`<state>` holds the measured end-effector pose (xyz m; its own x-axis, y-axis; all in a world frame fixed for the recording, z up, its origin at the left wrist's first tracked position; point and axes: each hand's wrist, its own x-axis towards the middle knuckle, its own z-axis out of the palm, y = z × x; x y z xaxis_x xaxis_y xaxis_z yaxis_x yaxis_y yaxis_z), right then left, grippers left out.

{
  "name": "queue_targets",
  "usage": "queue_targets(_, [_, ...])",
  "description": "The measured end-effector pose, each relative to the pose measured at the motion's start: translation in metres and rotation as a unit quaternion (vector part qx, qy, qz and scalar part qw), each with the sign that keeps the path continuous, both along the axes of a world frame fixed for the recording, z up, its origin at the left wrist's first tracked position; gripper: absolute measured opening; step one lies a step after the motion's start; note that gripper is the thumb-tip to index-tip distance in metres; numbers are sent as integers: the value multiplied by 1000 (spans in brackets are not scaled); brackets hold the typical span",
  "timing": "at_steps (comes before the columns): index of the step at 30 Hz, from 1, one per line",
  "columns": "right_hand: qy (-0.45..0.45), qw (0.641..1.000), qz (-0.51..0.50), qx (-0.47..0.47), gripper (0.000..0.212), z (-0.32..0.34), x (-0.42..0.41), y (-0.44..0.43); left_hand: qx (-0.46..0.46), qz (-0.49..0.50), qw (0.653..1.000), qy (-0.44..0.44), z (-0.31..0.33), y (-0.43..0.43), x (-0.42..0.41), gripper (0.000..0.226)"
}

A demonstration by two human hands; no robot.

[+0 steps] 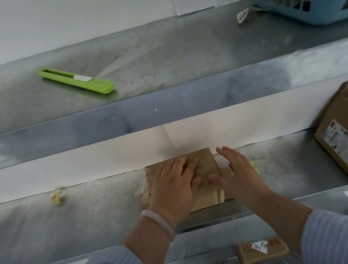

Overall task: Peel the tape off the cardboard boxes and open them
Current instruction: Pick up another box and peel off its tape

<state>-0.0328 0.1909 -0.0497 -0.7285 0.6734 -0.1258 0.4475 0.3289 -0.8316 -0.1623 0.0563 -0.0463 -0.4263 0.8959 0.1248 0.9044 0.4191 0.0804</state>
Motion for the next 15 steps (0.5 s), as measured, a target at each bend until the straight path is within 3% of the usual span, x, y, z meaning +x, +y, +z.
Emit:
queue_targets(4, [-31, 992, 21, -121, 25, -11, 27, -2, 0, 20, 998, 51, -7, -2, 4, 50])
queue_targets(15, [-2, 989, -47, -140, 25, -9, 42, -15, -24, 34, 997, 66, -9, 1, 6, 53])
